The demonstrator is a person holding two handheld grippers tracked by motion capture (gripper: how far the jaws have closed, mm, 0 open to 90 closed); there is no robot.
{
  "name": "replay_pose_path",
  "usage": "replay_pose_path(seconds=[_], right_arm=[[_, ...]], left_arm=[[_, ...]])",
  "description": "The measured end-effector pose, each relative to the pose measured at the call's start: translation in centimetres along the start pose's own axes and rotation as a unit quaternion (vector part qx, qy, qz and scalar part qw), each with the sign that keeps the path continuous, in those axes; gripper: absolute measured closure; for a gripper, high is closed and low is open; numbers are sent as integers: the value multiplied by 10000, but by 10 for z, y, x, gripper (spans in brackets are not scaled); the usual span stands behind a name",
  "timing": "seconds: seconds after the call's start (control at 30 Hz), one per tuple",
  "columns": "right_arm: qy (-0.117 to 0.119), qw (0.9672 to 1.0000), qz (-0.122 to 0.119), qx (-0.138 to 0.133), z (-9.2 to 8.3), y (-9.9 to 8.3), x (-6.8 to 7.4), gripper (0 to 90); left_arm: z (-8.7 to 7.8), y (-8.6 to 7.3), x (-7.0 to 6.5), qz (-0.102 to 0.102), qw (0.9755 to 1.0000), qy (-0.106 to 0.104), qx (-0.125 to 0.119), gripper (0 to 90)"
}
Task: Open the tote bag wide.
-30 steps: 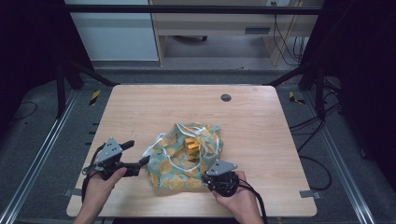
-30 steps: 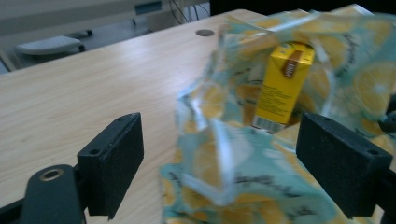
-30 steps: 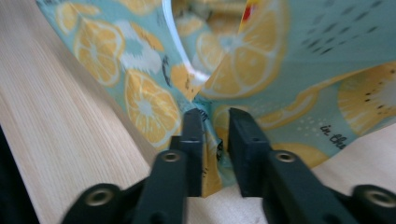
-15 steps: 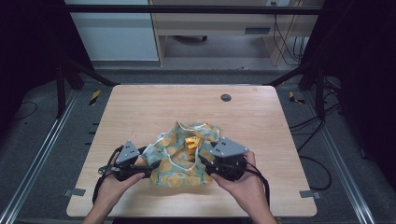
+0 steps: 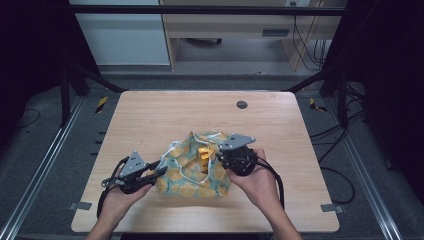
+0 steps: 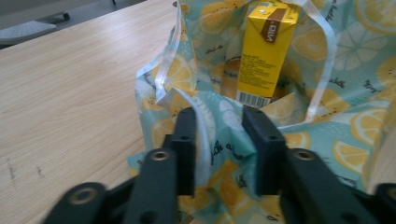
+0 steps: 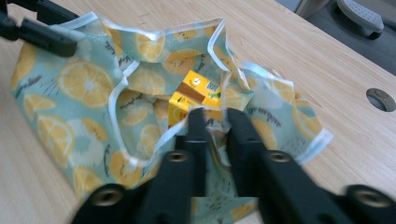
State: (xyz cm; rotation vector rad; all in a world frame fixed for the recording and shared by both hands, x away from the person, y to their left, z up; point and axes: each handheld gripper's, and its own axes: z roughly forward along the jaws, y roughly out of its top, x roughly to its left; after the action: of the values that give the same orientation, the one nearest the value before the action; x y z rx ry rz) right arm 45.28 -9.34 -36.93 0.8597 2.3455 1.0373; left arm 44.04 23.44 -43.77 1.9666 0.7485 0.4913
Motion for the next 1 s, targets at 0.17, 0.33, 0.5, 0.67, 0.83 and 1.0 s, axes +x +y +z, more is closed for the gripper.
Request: replay_pose_path(seconds=[0.17, 0.33, 0.5, 0.67, 0.83, 1.0], right_arm=[[31, 9993, -5, -372, -20, -14, -4, 871], [35, 9969, 52, -788, -41, -41, -9, 878], [84, 9955, 199, -927, -47, -62, -14, 881], [121, 9952, 300, -923, -46, -75, -15, 884], [230, 9965, 310, -736, -37, -87, -12, 886], [349, 9977, 270, -517, -28, -96, -8, 886]], left_arm=[[-10, -2, 1, 87, 9999, -49, -11, 835], [-14, -7, 3, 78, 10000, -15, -2, 854], [-13, -8, -1, 215, 9997, -27, 82, 859], [-9, -12, -1, 241, 9993, -126, 248, 860], [-2, -17, -1, 355, 9975, -170, 594, 860], [4, -23, 0, 355, 9950, -184, 919, 858]])
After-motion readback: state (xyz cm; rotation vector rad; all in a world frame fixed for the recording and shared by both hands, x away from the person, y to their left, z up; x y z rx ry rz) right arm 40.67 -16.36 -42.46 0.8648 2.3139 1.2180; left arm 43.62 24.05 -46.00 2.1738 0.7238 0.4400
